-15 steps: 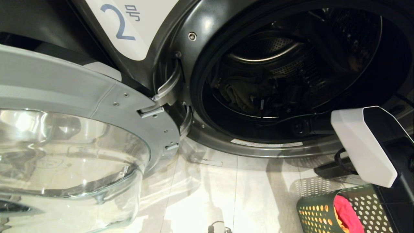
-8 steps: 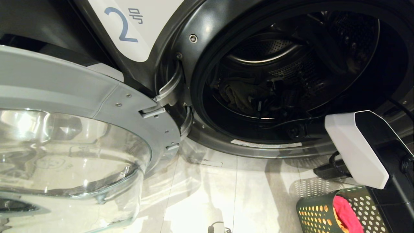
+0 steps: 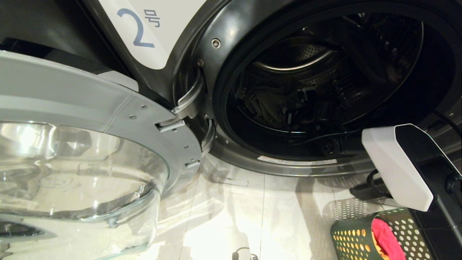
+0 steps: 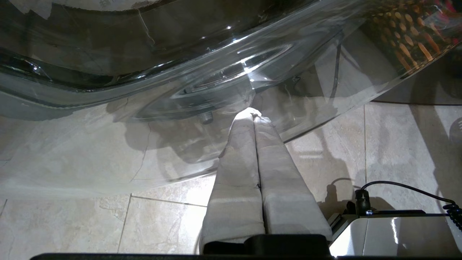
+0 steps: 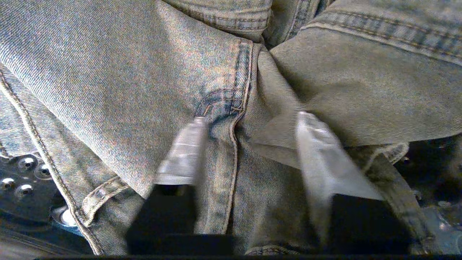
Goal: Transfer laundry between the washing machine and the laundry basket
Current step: Pick a cloth and place it into the basket
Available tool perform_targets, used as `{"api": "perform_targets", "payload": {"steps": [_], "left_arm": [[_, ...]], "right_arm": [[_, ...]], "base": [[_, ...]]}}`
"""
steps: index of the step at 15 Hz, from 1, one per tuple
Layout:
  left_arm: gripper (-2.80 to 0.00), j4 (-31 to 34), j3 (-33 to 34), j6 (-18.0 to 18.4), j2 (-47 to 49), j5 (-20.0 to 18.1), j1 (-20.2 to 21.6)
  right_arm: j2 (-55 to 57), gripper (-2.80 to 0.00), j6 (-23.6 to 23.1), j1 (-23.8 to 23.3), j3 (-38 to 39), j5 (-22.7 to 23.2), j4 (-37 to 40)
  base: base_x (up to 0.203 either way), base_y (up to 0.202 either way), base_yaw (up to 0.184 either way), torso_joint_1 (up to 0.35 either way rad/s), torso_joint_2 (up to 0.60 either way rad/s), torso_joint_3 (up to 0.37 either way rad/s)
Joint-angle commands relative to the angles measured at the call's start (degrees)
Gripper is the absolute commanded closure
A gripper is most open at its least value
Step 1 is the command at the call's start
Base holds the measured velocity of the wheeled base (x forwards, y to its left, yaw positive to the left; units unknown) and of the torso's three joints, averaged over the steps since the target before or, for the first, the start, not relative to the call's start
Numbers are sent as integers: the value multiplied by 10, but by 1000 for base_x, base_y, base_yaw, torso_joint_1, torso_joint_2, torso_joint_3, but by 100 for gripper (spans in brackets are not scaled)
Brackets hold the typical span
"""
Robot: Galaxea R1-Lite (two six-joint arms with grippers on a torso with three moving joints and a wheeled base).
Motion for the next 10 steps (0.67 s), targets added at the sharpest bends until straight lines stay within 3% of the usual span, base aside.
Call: {"api": "perform_targets", "payload": {"steps": [1, 10], "left_arm": [[0, 0, 0, 0, 0, 0, 0], [0, 0, 0, 0, 0, 0, 0]], "right_arm": [[8, 0, 0, 0, 0, 0, -1], [-9, 0, 1, -11, -1, -4, 0]], "base": [[0, 0, 0, 0, 0, 0], [0, 0, 0, 0, 0, 0]]}}
